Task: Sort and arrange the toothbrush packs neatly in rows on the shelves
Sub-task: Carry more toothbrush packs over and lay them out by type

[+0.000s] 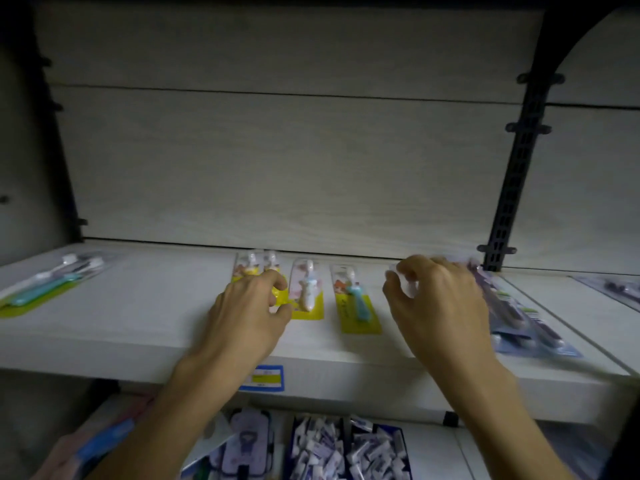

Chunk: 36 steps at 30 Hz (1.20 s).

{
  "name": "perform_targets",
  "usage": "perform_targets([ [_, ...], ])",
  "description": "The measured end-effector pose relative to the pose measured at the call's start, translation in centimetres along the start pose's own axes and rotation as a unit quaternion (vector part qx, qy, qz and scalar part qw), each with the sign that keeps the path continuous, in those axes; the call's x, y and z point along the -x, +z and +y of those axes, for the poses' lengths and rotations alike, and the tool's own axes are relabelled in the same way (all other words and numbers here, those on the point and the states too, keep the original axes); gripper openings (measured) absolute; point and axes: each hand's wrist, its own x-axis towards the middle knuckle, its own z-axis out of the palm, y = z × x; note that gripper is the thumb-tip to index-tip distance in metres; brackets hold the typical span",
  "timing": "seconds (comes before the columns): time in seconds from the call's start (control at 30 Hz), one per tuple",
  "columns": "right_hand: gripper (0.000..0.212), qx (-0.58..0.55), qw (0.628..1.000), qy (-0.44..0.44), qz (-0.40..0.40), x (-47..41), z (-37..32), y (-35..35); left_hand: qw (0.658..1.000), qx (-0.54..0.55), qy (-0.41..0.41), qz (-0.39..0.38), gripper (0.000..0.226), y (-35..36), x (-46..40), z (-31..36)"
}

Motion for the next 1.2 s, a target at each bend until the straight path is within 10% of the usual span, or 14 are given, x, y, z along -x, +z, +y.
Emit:
perform_targets([
  [1.2, 0.023, -0.112, 0.969, -0.052, -0.216, 2.3, -40.6, 16.6, 0.987, -0.117, -0.096, -0.052, 0.033, -15.4, -5.9, -32.3],
])
